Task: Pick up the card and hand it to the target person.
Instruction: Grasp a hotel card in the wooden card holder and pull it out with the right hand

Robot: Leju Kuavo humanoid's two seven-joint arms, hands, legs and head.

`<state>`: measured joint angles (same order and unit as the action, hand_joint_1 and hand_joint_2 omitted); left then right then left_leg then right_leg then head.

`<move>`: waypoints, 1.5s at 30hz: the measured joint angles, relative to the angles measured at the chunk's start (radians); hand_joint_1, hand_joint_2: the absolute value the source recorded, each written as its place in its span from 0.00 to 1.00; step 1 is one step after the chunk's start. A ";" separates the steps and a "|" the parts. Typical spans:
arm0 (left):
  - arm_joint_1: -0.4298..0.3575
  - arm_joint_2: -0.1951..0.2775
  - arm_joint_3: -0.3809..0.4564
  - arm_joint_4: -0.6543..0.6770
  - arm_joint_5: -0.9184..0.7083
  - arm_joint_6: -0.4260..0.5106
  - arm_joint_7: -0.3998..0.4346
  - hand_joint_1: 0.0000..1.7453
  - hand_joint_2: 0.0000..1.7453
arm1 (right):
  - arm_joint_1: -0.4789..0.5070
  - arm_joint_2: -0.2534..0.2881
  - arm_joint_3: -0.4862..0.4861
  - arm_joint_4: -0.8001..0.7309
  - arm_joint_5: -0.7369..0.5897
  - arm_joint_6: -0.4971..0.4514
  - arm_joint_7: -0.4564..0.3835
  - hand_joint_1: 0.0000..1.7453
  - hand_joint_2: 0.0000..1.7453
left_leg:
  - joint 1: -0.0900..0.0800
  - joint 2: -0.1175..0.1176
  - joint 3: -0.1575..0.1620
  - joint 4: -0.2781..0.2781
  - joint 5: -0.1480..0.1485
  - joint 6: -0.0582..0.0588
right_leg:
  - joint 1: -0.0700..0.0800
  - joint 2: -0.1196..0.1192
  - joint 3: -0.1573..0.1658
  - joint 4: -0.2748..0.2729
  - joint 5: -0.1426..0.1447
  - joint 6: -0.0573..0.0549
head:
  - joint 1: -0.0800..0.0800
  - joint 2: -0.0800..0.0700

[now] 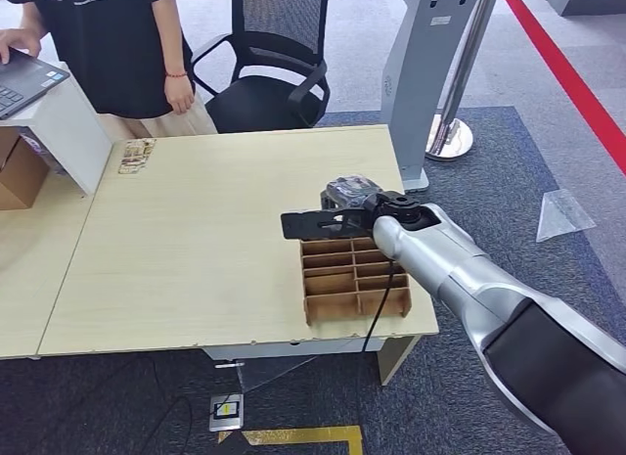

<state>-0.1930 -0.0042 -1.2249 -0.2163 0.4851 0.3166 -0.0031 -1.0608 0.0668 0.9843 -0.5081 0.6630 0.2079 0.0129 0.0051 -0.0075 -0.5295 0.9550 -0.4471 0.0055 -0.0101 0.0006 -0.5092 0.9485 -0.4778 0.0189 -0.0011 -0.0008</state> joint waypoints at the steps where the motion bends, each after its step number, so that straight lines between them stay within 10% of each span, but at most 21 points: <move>1: 0.000 0.000 0.000 0.000 0.000 0.000 0.000 0.00 0.00 | 0.000 0.000 0.001 0.000 0.000 0.000 0.000 0.63 1.00 | 0.000 0.000 0.000 0.000 0.000 0.000 | 0.000 0.000 0.000 0.000 0.000 0.000 | 0.000 0.000; 29: 0.000 0.000 -0.001 0.000 0.000 0.001 0.000 0.00 0.00 | -0.016 0.000 0.009 0.002 -0.026 0.076 -0.011 0.99 1.00 | 0.000 0.000 0.000 0.000 0.000 0.000 | 0.000 0.000 0.000 0.000 0.000 0.000 | 0.000 0.000; 45: -0.001 0.000 -0.001 0.000 0.001 0.005 0.009 0.00 0.00 | -0.053 0.000 0.007 0.006 -0.126 0.180 0.232 1.00 1.00 | 0.000 0.000 0.000 0.000 0.000 0.000 | 0.000 0.000 0.000 0.000 0.000 0.000 | 0.000 0.000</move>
<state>-0.1945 -0.0044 -1.2257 -0.2163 0.4864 0.3219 0.0061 -1.1134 0.0668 0.9915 -0.5024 0.5366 0.3883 0.2453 0.0051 -0.0074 -0.5291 0.9550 -0.4470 0.0054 -0.0101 0.0006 -0.5089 0.9486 -0.4777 0.0189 -0.0010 -0.0008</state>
